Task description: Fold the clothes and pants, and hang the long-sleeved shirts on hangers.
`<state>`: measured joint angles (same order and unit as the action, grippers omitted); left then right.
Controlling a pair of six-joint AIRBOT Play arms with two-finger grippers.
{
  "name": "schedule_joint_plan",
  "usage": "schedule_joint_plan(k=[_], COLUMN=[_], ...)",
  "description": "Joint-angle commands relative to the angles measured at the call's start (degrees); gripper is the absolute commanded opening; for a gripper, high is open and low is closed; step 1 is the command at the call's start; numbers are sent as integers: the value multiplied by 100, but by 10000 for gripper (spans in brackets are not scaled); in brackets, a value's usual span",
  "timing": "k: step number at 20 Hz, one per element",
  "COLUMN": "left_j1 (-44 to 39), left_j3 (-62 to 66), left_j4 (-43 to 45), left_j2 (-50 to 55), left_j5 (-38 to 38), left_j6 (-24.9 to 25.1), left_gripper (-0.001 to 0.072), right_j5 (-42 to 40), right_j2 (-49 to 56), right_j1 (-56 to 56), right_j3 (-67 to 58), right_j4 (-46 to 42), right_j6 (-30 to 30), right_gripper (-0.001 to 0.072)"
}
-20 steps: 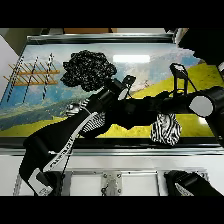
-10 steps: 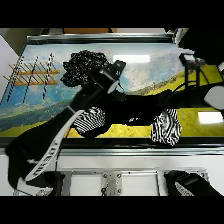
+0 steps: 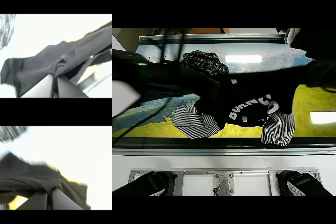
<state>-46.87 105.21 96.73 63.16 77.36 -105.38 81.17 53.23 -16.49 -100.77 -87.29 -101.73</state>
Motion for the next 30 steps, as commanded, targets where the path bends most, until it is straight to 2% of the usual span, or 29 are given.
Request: schedule_joint_plan(k=[1,4,7,10,12,14,16,19,20,23,25,27,30], left_j1=[-463,-990,-1187,-960,-575,140,901,1749,1904,1974,1838,1641,1239], left_j3=[579,1300,1746,1587,1075,634,229,-304,-511,-1427,-2308,-3136,-3818], left_j4=[-87,-13,-24,-28,-31,-42,-212,-1014,-1226,-1423,-1429,-1436,-1432], left_j2=[-586,-507,-396,-472,-678,-774,-730,-365,-190,251,225,90,136], left_j5=[-1266,-1884,-2476,-3121,-3403,-3200,-2647,-1534,-1161,-76,-87,-164,-376], left_j6=[-254,-170,26,50,-131,-540,-719,-662,-492,-192,-186,-188,-199], left_gripper=[12,12,12,13,12,12,12,12,13,13,12,13,13], right_j5=[-1196,-2009,-2406,-2446,-2299,-1923,-1303,-22,354,1038,1204,1169,717], right_j2=[-372,-697,-896,-938,-841,-584,-177,610,857,1204,1069,758,485], right_j1=[-13,-13,-13,-13,-13,-2,-2,-2,-4,-9,-11,-85,-387], right_j3=[-767,-841,-841,-839,-839,-839,-839,-835,-813,-199,723,1829,2988], right_j4=[629,1176,1443,1449,1429,1338,1008,402,337,278,240,240,240], right_j6=[52,109,107,26,-111,-278,-328,-319,-216,-20,-26,-273,-686], right_gripper=[19,19,19,19,18,19,19,19,18,18,18,18,18])
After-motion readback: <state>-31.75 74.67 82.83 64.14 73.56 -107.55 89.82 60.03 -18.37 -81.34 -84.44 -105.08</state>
